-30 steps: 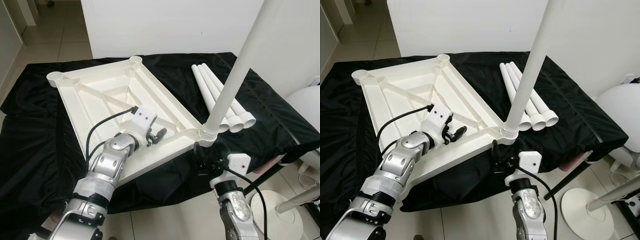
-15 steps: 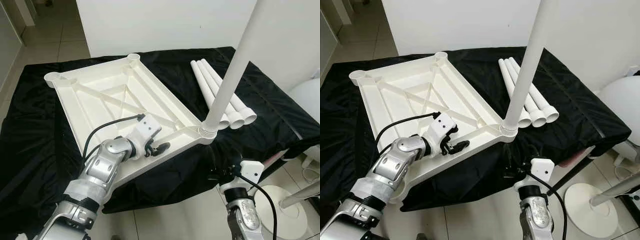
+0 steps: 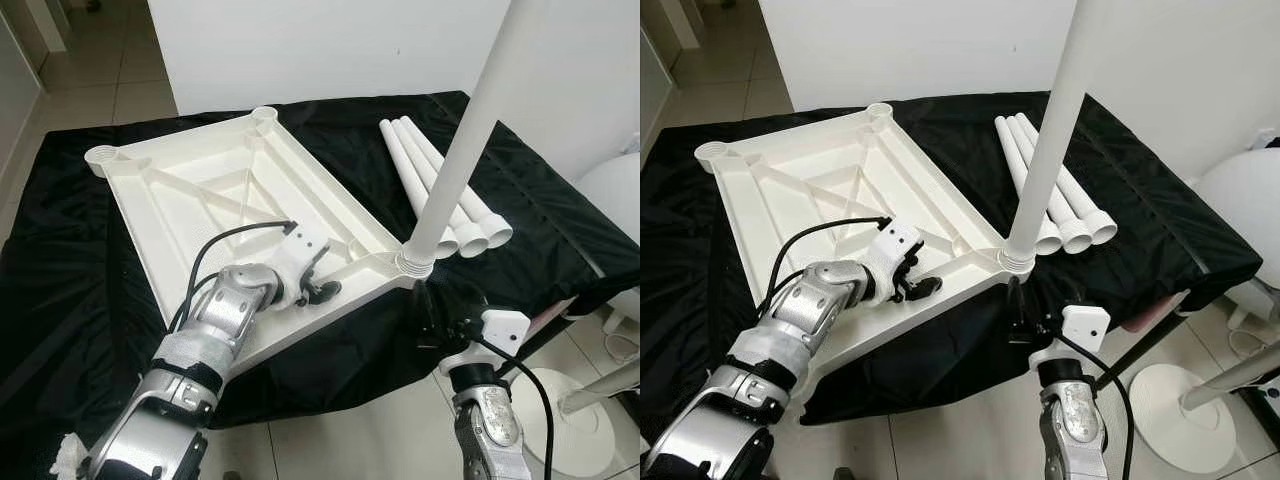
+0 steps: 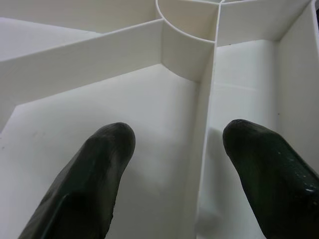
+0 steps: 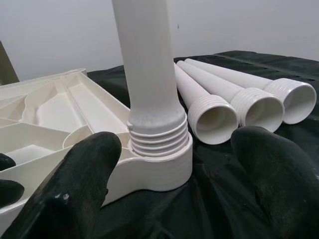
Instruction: Building children table
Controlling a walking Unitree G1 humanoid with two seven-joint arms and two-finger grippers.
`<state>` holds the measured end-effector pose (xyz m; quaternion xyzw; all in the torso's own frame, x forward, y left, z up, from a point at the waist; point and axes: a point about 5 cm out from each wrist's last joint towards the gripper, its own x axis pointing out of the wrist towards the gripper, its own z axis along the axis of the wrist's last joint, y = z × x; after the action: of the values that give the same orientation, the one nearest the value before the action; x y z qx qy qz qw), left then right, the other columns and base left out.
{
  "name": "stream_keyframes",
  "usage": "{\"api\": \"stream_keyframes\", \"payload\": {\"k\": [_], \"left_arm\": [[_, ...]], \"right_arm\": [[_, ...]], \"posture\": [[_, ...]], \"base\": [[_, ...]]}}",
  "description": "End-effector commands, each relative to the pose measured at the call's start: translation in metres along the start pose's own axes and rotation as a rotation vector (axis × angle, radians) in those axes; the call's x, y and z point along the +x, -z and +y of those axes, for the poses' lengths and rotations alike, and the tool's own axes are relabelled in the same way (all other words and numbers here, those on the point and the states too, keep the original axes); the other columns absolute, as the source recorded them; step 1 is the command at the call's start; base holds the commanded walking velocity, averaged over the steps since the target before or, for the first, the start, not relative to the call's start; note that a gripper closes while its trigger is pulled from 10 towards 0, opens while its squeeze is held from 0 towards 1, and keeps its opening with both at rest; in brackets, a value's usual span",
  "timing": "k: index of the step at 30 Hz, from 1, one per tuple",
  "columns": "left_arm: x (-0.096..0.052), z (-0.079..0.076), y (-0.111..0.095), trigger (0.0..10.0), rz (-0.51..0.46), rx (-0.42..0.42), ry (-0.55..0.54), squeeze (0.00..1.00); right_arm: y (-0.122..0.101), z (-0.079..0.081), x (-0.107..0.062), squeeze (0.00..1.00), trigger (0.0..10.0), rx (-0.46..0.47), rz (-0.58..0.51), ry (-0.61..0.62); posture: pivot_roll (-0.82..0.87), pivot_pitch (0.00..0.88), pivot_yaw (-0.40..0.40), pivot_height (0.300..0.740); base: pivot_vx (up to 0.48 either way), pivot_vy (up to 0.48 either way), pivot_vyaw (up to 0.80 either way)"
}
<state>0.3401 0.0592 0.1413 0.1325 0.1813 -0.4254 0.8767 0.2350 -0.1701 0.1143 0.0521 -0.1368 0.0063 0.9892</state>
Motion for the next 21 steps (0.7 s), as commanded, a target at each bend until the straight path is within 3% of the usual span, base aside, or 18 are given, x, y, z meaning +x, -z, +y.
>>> {"api": "stream_keyframes", "payload": {"k": [1, 2, 3, 4, 16, 19, 21], "left_arm": [[0.002, 0.010, 0.020, 10.0, 0.089, -0.039, -0.226, 0.00], [0.002, 0.010, 0.020, 10.0, 0.089, -0.039, -0.226, 0.00], [0.001, 0.013, 0.020, 5.6, 0.083, -0.063, -0.244, 0.00], [0.000, 0.016, 0.020, 0.0, 0.083, -0.085, -0.264, 0.00], [-0.006, 0.029, 0.028, 0.0, 0.109, -0.165, -0.383, 0.00], [-0.008, 0.035, 0.030, 0.0, 0.101, -0.198, -0.450, 0.00], [-0.015, 0.048, 0.031, 0.0, 0.084, -0.232, -0.564, 0.00]], "right_arm": [[0.002, 0.001, 0.000, 0.00, 10.0, 0.001, 0.015, 0.003], [0.002, 0.001, 0.000, 0.00, 10.0, 0.001, 0.015, 0.003], [0.003, 0.001, 0.000, 0.00, 10.0, 0.000, 0.016, 0.005], [0.003, 0.001, 0.001, 0.00, 10.0, -0.002, 0.017, 0.006], [0.003, 0.000, 0.002, 0.00, 10.0, -0.010, 0.018, 0.014], [0.004, 0.001, 0.002, 0.00, 10.0, -0.011, 0.019, 0.014], [0.004, 0.002, 0.003, 0.00, 10.0, -0.010, 0.020, 0.010]], "posture": [[-0.03, 0.061, 0.026, 0.740], [-0.03, 0.061, 0.026, 0.740], [-0.03, 0.060, 0.027, 0.740], [-0.03, 0.060, 0.028, 0.740], [-0.03, 0.058, 0.029, 0.740], [-0.03, 0.056, 0.029, 0.740], [-0.03, 0.050, 0.027, 0.740]], "base": [[0.000, 0.000, 0.00], [0.000, 0.000, 0.00], [0.000, 0.000, 0.00], [0.000, 0.000, 0.00], [0.000, 0.000, 0.00], [0.000, 0.000, 0.00], [0.000, 0.000, 0.00]]}}
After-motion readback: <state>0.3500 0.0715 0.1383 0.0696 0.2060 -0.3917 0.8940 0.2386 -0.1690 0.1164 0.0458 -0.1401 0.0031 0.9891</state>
